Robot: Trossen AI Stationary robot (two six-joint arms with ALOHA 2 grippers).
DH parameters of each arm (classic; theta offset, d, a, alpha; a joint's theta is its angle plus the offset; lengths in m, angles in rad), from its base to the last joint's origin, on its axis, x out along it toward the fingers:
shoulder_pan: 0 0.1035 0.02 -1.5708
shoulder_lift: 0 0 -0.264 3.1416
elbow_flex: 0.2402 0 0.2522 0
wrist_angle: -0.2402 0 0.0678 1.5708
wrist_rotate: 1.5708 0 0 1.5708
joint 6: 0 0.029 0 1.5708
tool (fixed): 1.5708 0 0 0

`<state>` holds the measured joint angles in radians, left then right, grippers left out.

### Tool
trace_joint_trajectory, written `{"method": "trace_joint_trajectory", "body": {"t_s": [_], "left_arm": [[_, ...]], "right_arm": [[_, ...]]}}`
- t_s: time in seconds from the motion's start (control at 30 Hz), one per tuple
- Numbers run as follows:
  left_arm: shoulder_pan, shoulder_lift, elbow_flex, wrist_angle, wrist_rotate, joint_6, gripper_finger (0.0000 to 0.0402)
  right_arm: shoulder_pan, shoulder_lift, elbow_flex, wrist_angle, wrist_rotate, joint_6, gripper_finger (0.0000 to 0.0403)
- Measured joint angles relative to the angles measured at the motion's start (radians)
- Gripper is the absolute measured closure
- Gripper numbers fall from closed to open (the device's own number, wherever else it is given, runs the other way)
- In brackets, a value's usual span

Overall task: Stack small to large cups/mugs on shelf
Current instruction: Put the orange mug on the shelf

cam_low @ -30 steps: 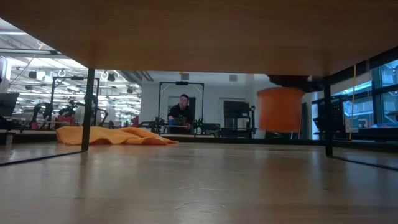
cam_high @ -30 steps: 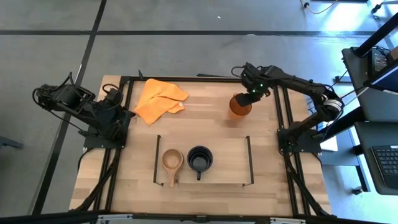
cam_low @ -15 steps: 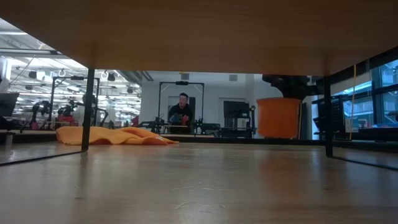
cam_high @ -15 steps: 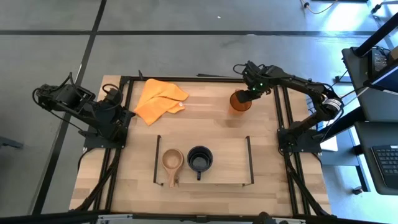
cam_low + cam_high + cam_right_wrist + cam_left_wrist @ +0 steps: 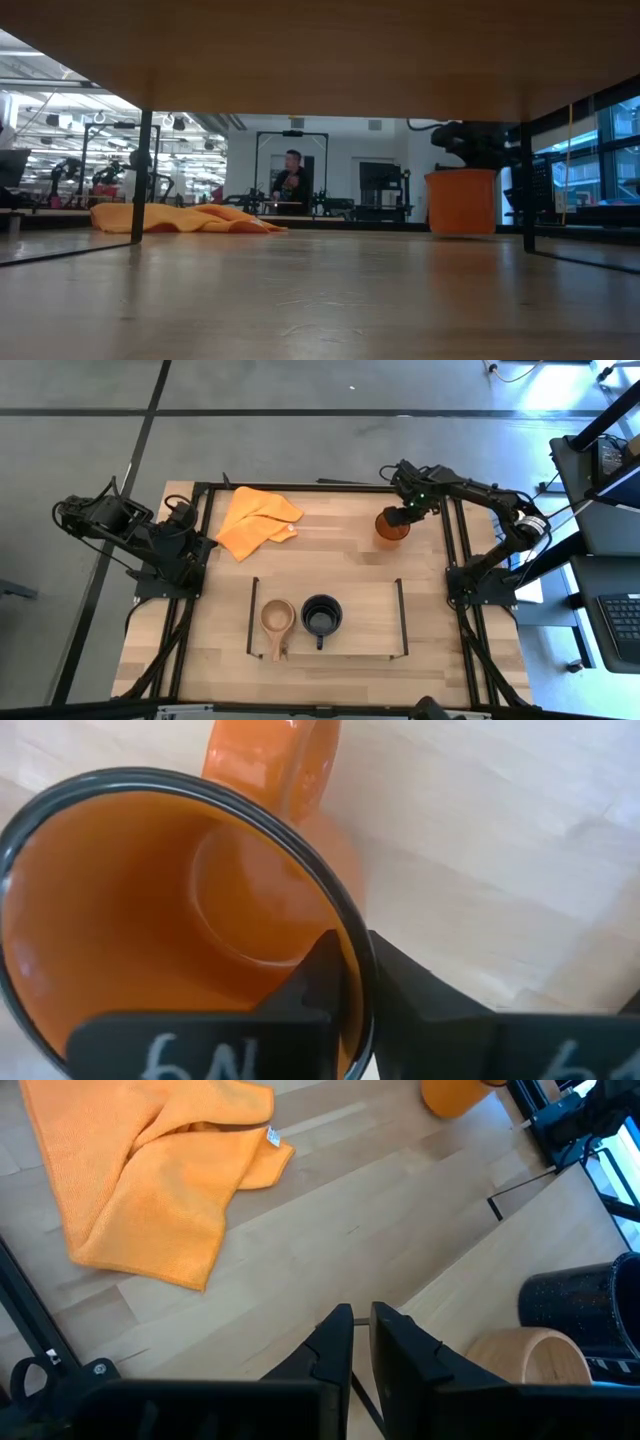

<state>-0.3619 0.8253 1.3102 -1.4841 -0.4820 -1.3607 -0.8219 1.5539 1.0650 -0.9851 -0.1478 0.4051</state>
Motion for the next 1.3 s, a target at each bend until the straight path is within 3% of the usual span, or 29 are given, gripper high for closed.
{"method": "trace_joint_trajectory", "body": {"t_s": [0.47,0.83,1.1,1.3], "left_arm": [[0.000,0.000,0.000,-0.009,0.000,0.001,0.0370],[0.000,0.000,0.000,-0.009,0.000,-0.017,0.0370],[0.000,0.000,0.000,-0.021,-0.006,-0.017,0.0370],[0.000,0.000,0.000,-0.028,-0.008,-0.017,0.0370]], "right_arm": [[0.023,-0.002,0.004,0.029,-0.016,-0.022,0.0319],[0.022,-0.002,0.143,0.025,0.014,-0.072,0.0287],[0.050,0.002,0.251,0.028,-0.074,-0.035,0.0314],[0.139,0.039,0.225,0.029,-0.132,0.007,0.0391]]}}
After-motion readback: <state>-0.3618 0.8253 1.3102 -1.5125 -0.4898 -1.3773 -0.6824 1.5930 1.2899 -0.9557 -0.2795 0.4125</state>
